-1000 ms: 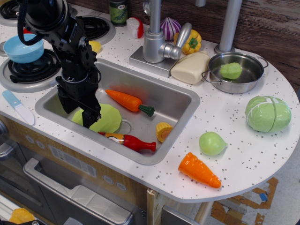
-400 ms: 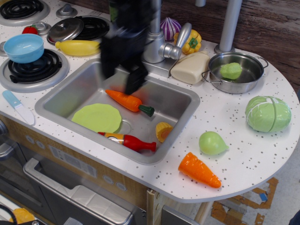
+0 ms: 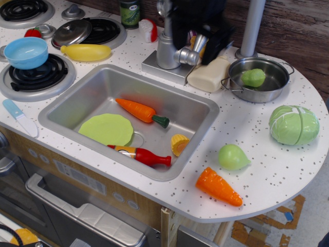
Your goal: Take broccoli out of pan
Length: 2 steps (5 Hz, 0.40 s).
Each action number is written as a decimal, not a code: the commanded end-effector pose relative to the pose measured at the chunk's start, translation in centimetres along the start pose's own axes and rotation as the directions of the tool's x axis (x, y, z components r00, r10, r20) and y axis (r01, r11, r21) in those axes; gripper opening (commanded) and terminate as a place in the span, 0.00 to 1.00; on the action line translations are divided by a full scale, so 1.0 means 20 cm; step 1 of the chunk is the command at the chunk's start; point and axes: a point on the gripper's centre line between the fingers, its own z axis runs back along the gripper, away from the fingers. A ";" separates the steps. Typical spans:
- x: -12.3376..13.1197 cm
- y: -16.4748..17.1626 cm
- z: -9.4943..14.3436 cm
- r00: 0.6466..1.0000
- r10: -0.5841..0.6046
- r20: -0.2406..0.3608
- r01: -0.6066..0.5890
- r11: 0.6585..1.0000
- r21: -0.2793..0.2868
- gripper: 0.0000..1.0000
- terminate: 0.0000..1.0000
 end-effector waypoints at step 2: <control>0.32 -0.27 0.03 0.989 0.035 0.146 -0.031 0.999 -0.024 1.00 0.00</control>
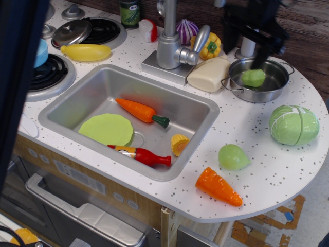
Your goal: Take broccoli out of pan
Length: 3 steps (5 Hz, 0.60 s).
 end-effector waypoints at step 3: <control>0.25 -0.05 -0.02 0.990 0.014 0.139 -0.016 1.000 0.011 1.00 0.00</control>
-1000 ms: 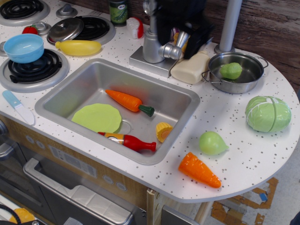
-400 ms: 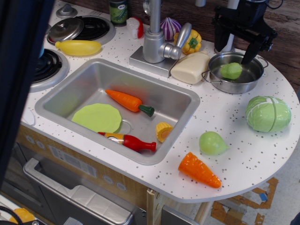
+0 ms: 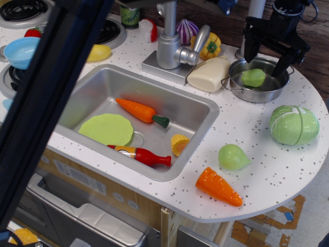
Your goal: Take broccoli out of pan
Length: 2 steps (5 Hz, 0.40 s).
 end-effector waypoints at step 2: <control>0.09 0.05 0.00 0.995 0.005 0.099 -0.004 1.000 -0.009 1.00 0.00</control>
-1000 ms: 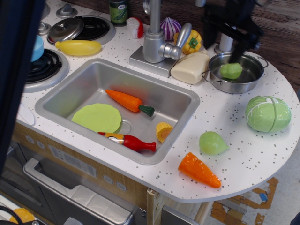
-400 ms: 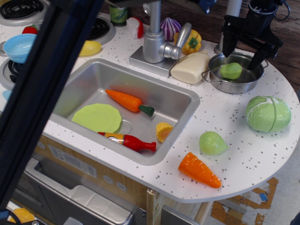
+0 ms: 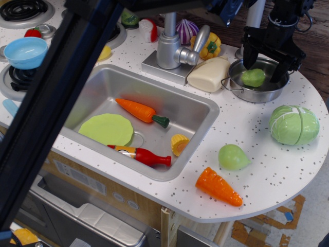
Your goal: Take broccoli out of pan
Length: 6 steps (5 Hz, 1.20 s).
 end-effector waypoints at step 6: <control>0.15 0.10 0.21 1.000 0.025 0.008 -0.025 0.998 0.063 0.00 0.00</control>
